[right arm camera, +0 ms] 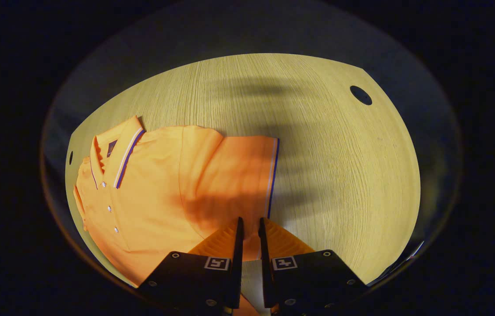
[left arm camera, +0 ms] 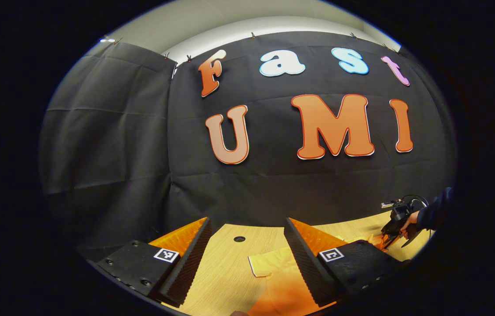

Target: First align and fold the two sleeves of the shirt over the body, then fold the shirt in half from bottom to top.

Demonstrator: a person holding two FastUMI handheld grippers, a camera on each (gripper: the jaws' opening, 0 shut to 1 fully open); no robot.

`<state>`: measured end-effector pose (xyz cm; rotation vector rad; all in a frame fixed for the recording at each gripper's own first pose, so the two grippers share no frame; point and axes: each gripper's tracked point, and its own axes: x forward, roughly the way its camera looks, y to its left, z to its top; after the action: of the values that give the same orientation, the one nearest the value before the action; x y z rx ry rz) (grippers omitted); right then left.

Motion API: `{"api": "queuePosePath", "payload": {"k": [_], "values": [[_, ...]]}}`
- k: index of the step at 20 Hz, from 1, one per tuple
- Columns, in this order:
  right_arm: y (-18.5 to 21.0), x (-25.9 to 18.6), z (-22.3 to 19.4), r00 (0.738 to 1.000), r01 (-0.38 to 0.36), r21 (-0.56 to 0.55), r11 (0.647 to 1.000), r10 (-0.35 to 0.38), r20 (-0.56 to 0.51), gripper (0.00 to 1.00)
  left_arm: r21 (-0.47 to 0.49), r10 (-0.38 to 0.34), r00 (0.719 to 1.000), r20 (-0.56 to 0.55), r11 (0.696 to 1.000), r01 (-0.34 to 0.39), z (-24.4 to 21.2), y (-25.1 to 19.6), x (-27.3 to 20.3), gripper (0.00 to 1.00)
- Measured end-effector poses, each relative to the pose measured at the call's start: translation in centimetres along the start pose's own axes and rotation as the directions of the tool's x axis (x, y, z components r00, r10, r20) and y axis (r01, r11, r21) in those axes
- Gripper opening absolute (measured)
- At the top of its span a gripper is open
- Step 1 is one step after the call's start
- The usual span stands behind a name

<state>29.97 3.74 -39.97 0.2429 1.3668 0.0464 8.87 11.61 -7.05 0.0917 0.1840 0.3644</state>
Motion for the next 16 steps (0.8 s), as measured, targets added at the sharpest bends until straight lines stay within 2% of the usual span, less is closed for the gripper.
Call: {"api": "queuePosePath", "payload": {"k": [1,2,4,6,7,9,10,11,12,14,15,16], "values": [[0.3,-0.4,0.4,1.0,-0.023,0.058,0.998,0.022,0.011,0.11,-0.004,0.005,1.0,0.0,1.0,-0.005,-0.2,0.4,-0.1,0.99],[0.4,-0.6,0.5,0.999,-0.041,0.098,0.994,0.039,0.023,0.11,-0.009,0.015,1.0,-0.003,1.0,-0.015,-0.4,1.0,-0.1,1.0],[0.7,-1.8,1.9,0.995,-0.067,0.109,0.992,0.058,0.085,0.1,-0.022,0.035,0.999,-0.013,0.999,-0.035,-0.9,2.3,-0.2,1.0],[2.3,-3.6,2.8,0.985,-0.126,0.116,0.985,0.11,0.136,0.08,-0.035,0.054,0.998,-0.024,0.998,-0.055,-1.5,3.5,-0.1,1.0],[2.3,-3.5,2.7,0.985,-0.114,0.096,0.989,0.1,0.14,0.07,-0.044,0.064,0.998,-0.029,0.997,-0.065,-1.8,4.1,0.0,1.0],[-0.2,-2.5,2.5,0.991,0.004,0.073,0.997,-0.014,0.136,0.07,-0.049,0.076,0.996,-0.045,0.996,-0.079,-2.4,4.7,-0.1,1.0],[-0.6,-2.2,2.0,0.993,0.023,0.078,0.997,-0.031,0.113,0.07,-0.045,0.078,0.996,-0.049,0.996,-0.08,-2.5,4.9,-0.3,1.0],[-0.3,-2.0,1.4,0.997,0.008,0.075,0.997,-0.014,0.079,0.07,-0.049,0.081,0.995,-0.05,0.995,-0.083,-2.6,5.2,-0.5,1.0],[-0.1,-1.9,1.1,0.999,-0.013,0.075,0.997,0.009,0.052,0.18,-0.054,0.083,0.995,-0.056,0.995,-0.086,-2.9,5.3,-0.7,1.0],[-0.4,-1.0,0.8,0.999,0.014,0.068,0.998,-0.017,0.038,0.39,-0.045,0.093,0.993,-0.077,0.994,-0.097,-3.6,5.5,-0.9,1.0],[-0.5,-0.5,0.6,0.999,0.027,0.066,0.997,-0.029,0.024,0.46,-0.038,0.104,0.991,-0.087,0.993,-0.107,-4.1,5.8,-1.1,1.0],[-0.3,-0.1,-0.3,0.999,0.038,0.058,0.998,-0.037,-0.008,0.59,-0.039,0.11,0.989,-0.096,0.993,-0.115,-4.3,6.1,-1.2,1.0]]}}
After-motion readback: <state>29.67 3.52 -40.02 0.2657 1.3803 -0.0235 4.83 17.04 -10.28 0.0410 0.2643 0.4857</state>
